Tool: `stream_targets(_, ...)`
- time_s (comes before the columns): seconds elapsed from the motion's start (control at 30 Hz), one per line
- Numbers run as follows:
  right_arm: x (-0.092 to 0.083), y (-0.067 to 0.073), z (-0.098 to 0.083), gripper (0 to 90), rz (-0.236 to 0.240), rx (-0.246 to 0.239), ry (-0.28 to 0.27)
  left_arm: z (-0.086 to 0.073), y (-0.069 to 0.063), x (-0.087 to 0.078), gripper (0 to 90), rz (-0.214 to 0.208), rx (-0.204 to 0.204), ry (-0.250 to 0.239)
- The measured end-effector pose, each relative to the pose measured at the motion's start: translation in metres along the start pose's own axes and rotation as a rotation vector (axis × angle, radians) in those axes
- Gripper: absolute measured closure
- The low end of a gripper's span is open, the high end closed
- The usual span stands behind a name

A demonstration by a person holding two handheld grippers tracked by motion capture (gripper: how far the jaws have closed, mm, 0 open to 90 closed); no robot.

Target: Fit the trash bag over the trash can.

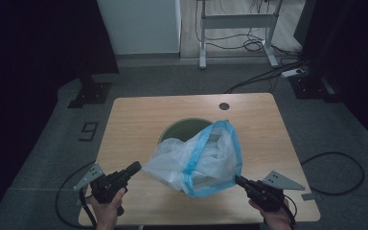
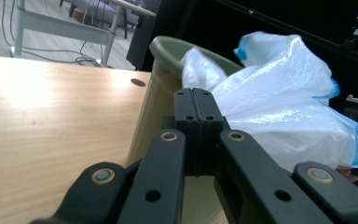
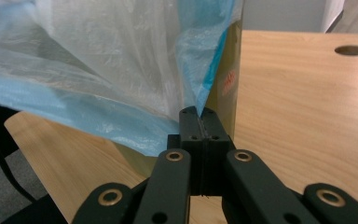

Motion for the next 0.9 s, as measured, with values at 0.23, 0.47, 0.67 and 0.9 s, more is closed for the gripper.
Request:
stream_targets(0.23,0.004,-0.011,-0.002,89.0,-0.037,0.037,0.01,-0.004,0.006,-0.001,90.0,-0.007,-0.028,-0.005)
stream_targets(0.47,0.001,-0.003,0.011,88.9,-0.04,-0.008,-0.016,0.02,-0.017,0.0,72.3,-0.007,0.066,-0.032)
stream_targets(0.67,-0.002,-0.003,0.013,88.8,-0.05,-0.014,-0.016,0.043,-0.034,0.001,59.7,0.025,0.16,-0.019)
stream_targets(0.9,-0.007,-0.006,0.016,88.8,-0.06,-0.02,-0.023,0.06,-0.046,0.006,51.7,0.041,0.231,0.011)
Point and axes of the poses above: each handheld gripper's, and its own axes: x roughly forward along the jaws, z roughly out of its top, y roughly to its left, the point moved 3 cm from there along x, roughly forward along the jaws
